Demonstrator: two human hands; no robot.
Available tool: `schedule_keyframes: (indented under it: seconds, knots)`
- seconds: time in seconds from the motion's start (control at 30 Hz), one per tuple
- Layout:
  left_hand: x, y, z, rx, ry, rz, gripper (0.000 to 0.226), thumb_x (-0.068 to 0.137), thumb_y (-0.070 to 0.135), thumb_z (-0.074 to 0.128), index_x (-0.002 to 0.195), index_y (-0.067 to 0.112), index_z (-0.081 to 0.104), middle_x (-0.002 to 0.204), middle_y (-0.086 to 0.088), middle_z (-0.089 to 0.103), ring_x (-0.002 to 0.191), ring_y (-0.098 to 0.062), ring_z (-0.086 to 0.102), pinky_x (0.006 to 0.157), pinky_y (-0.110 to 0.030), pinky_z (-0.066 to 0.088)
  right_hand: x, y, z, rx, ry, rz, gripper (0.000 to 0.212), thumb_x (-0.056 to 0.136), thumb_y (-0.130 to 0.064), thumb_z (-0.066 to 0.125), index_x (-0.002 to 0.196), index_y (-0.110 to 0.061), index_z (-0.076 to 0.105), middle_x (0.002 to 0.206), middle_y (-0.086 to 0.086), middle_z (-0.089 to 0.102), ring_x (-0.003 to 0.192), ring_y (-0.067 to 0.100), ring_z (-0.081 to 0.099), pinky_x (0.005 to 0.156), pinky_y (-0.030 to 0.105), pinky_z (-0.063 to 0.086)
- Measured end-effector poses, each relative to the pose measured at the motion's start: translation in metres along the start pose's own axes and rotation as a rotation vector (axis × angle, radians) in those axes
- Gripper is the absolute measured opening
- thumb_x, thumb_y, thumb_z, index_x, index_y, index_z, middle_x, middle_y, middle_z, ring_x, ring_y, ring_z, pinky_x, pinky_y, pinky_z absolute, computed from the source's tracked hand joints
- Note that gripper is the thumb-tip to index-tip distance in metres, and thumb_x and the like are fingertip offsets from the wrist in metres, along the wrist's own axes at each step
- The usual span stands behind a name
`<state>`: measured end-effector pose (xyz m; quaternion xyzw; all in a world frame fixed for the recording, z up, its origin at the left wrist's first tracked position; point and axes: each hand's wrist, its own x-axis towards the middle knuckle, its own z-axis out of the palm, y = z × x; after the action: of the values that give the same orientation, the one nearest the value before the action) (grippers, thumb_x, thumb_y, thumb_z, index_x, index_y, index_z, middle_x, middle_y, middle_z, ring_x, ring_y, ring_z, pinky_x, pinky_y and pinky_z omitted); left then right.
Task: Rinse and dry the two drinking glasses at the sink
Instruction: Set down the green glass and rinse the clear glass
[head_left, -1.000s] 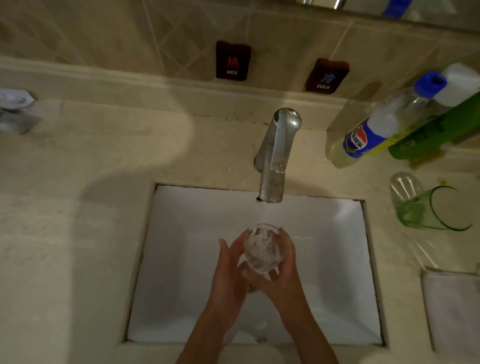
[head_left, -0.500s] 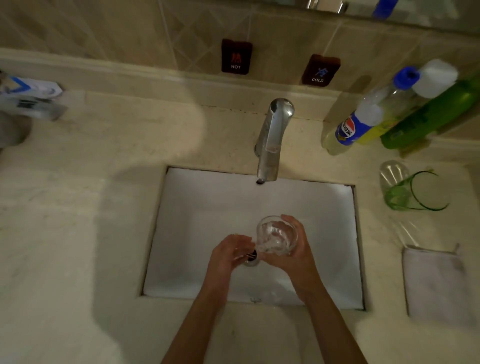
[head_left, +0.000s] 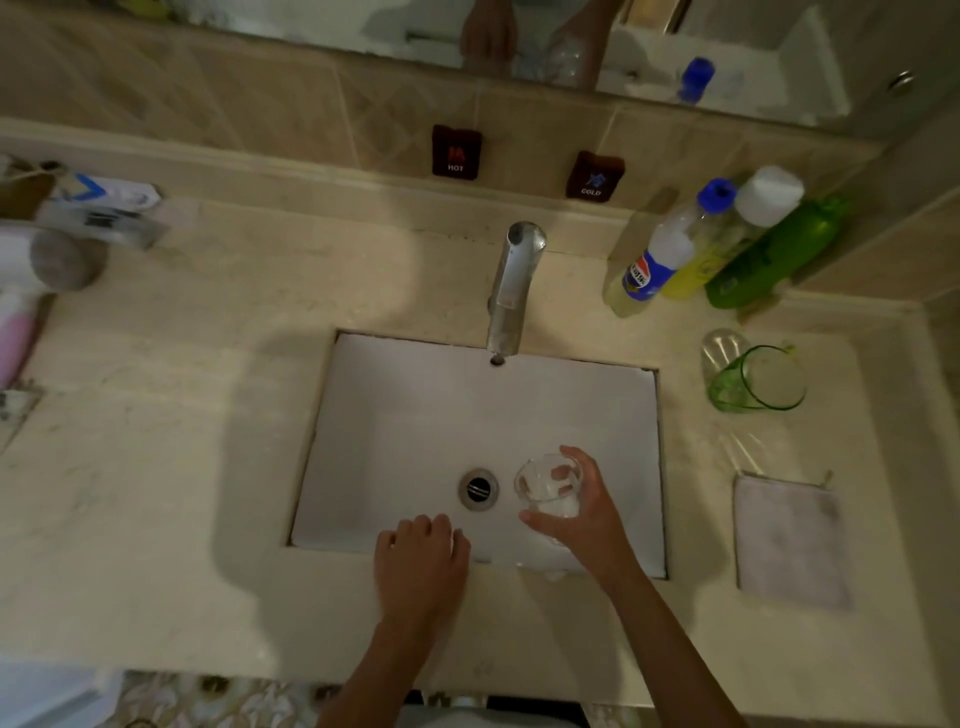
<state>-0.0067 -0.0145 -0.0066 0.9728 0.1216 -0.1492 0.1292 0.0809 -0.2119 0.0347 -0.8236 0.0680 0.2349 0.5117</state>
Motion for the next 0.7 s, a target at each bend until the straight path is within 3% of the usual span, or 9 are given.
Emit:
schedule_keyframes:
  seconds: [0.1,0.2,0.37,0.5,0.7]
  knots:
    - [-0.004,0.001,0.004,0.073,0.102,0.002,0.038,0.086,0.036,0.042,0.065,0.018,0.067,0.061,-0.002,0.063,0.061,-0.026,0.06,0.063,-0.037,0.042,0.001,0.001,-0.005,-0.035,-0.011,0.063,0.086,0.065,-0.025,0.092,0.133,-0.036,0.04,0.116,-0.011,0.053,0.103,0.0,0.054,0.08,0.007,0.043]
    - [-0.004,0.003,0.001,0.094,0.108,0.003,0.04,0.088,0.037,0.04,0.067,0.018,0.068,0.064,-0.003,0.064,0.064,-0.026,0.06,0.065,-0.037,0.042,0.003,0.001,-0.008,-0.108,-0.015,0.094,0.09,0.064,-0.03,0.091,0.137,-0.032,0.039,0.116,-0.002,0.052,0.104,0.015,0.055,0.087,0.022,0.045]
    - [-0.005,0.002,0.004,0.084,0.121,0.018,0.039,0.09,0.039,0.042,0.074,0.016,0.07,0.069,-0.003,0.063,0.066,-0.025,0.059,0.067,-0.038,0.043,0.014,0.001,-0.014,-0.289,-0.043,0.121,0.098,0.058,-0.043,0.091,0.14,-0.029,0.039,0.115,0.003,0.052,0.108,0.02,0.056,0.091,0.027,0.046]
    - [-0.004,0.0,0.008,0.077,0.104,0.05,0.036,0.091,0.04,0.046,0.087,0.018,0.074,0.089,-0.003,0.071,0.081,-0.026,0.065,0.076,-0.04,0.044,0.024,-0.006,-0.02,-0.421,-0.071,0.153,0.105,0.052,-0.05,0.09,0.141,-0.033,0.037,0.117,0.002,0.053,0.112,0.022,0.055,0.093,0.039,0.051]
    - [-0.003,0.0,0.009,0.04,0.113,0.035,0.031,0.09,0.039,0.053,0.099,0.021,0.076,0.105,-0.001,0.075,0.092,-0.027,0.068,0.085,-0.043,0.046,0.036,-0.014,-0.025,-0.65,-0.135,0.226,0.115,0.041,-0.065,0.079,0.14,-0.032,0.033,0.12,0.006,0.054,0.113,0.024,0.057,0.088,0.041,0.055]
